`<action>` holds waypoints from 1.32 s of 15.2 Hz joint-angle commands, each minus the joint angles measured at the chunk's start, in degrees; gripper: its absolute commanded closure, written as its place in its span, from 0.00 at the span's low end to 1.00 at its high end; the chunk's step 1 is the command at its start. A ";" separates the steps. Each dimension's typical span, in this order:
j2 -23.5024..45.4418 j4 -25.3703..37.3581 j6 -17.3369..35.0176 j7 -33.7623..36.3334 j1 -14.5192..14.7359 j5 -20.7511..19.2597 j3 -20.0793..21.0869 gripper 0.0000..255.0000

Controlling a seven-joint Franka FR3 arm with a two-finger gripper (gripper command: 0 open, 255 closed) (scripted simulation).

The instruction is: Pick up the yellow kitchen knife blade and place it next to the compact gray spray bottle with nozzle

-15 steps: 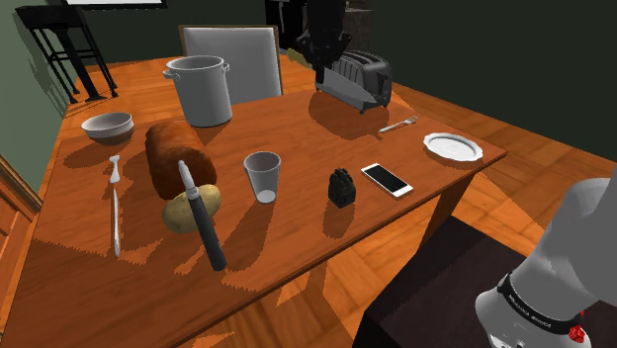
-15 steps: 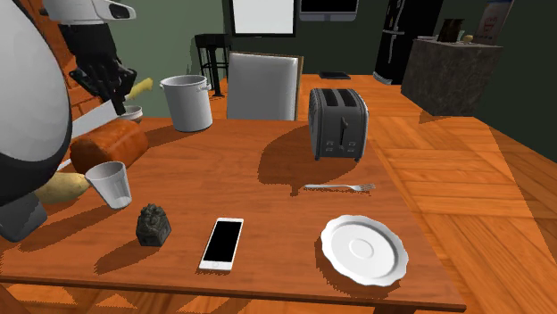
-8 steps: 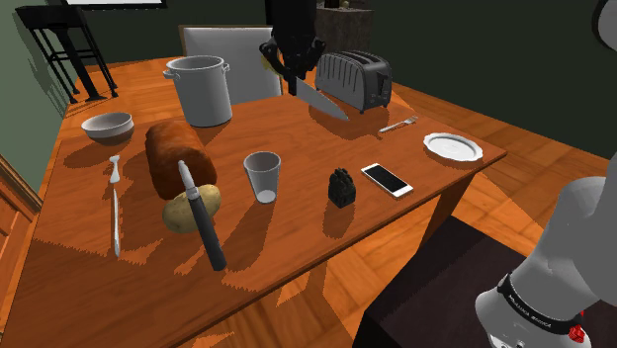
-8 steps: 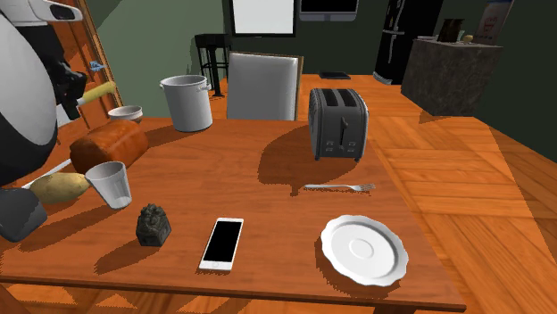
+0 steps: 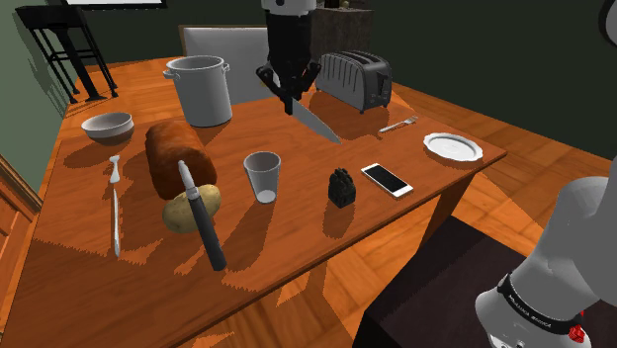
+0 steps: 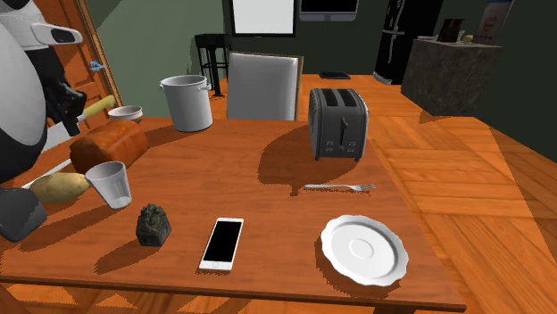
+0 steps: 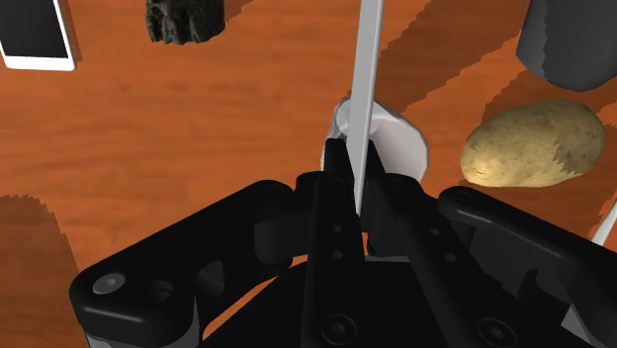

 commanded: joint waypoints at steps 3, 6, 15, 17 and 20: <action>-0.72 -4.03 3.34 -0.07 -0.08 0.09 -0.05 1.00; -1.06 -6.78 5.75 -0.07 -0.11 0.13 -0.07 1.00; -1.32 -14.04 12.76 0.00 -0.16 0.14 -0.11 1.00; -1.23 -15.48 14.28 0.03 -0.16 0.12 -0.11 1.00; -1.01 -17.51 16.54 0.08 -0.16 0.07 -0.12 1.00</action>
